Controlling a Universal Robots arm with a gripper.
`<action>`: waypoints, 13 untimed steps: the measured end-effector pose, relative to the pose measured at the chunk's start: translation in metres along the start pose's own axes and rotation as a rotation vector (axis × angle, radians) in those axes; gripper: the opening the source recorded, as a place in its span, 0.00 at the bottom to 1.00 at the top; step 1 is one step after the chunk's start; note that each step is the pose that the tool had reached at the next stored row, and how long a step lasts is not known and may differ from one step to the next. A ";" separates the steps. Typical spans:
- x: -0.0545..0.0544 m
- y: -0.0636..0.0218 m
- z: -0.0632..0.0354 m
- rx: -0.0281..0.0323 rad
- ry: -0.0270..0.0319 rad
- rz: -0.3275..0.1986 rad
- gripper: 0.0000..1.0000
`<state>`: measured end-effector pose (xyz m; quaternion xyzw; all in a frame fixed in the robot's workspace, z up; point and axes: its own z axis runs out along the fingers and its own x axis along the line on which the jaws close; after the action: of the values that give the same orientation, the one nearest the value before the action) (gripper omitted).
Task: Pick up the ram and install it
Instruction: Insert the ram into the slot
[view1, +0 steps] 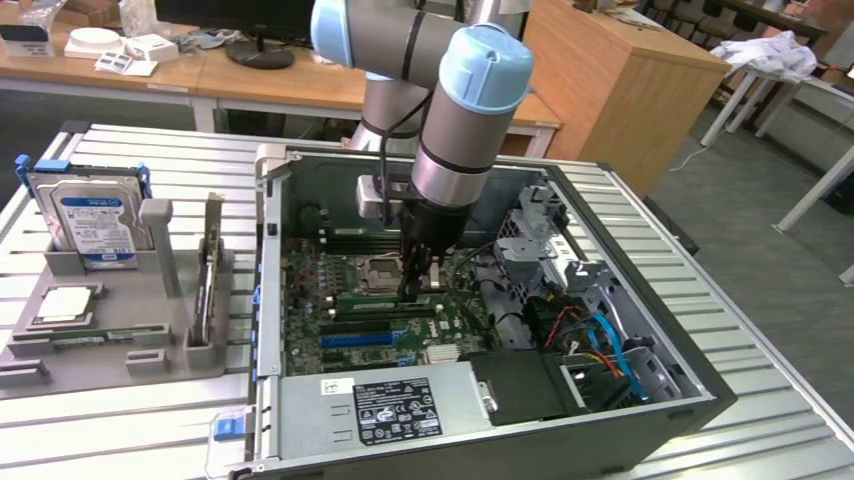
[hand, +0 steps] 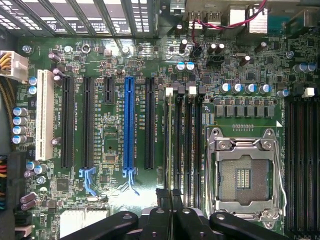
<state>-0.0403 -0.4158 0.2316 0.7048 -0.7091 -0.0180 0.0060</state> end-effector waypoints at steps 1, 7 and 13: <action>0.000 0.0000 0.0001 0.0000 0.0000 0.000 0.12; 0.000 0.0000 0.0006 0.0000 0.0001 0.000 0.12; 0.000 0.0000 0.0006 0.0000 0.0000 0.000 0.12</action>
<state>-0.0403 -0.4158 0.2310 0.7048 -0.7092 -0.0180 0.0060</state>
